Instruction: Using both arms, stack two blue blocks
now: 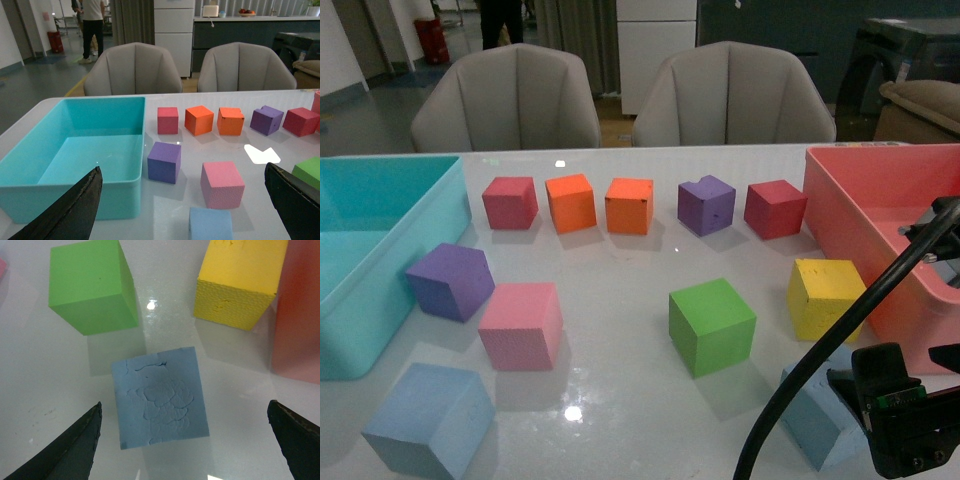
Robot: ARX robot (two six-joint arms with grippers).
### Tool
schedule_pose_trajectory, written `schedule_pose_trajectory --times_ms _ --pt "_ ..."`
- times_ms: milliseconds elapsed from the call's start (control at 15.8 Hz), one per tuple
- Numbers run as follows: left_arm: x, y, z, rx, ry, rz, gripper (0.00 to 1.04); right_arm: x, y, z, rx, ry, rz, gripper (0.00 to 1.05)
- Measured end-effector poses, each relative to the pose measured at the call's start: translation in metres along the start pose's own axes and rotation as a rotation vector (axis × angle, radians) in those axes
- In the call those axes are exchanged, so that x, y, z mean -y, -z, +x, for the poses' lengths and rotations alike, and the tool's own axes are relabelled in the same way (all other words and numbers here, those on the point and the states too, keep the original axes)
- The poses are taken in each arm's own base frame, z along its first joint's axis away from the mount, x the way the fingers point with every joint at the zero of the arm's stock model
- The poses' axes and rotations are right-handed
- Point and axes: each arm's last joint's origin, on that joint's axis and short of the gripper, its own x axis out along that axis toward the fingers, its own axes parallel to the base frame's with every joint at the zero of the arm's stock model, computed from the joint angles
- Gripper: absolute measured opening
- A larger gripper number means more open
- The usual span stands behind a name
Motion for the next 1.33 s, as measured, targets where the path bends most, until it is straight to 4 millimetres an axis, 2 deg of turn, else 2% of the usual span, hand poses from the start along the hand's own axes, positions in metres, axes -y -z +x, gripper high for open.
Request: schedule_pose_trajectory --times_ms 126,190,442,885,948,1074,1138,1201,1327 --pt "0.0 0.0 0.0 0.0 0.0 0.0 0.98 0.0 -0.001 0.008 -0.015 -0.015 0.002 0.98" --pt "0.0 0.0 0.0 0.0 0.0 0.0 0.98 0.001 -0.003 0.02 -0.036 -0.024 0.001 0.98" --pt "0.0 0.0 0.0 0.0 0.0 0.0 0.98 -0.008 -0.002 0.035 -0.061 -0.06 -0.079 0.98" --pt "0.0 0.0 0.0 0.0 0.0 0.0 0.98 -0.005 0.019 0.054 -0.103 -0.065 -0.136 0.97" --pt "0.0 0.0 0.0 0.0 0.0 0.0 0.98 -0.001 0.021 0.053 -0.097 -0.054 -0.131 0.86" --pt "0.0 0.0 0.0 0.0 0.0 0.0 0.98 0.001 0.025 0.051 -0.103 -0.052 -0.124 0.69" --pt "0.0 0.0 0.0 0.0 0.0 0.0 0.98 0.004 0.024 0.043 -0.098 -0.037 -0.118 0.53" --pt "0.0 0.0 0.0 0.0 0.0 0.0 0.98 0.001 0.009 0.027 -0.043 -0.034 -0.125 0.48" --pt "0.0 0.0 0.0 0.0 0.0 0.0 0.98 -0.008 -0.011 0.014 0.016 -0.052 -0.148 0.46"
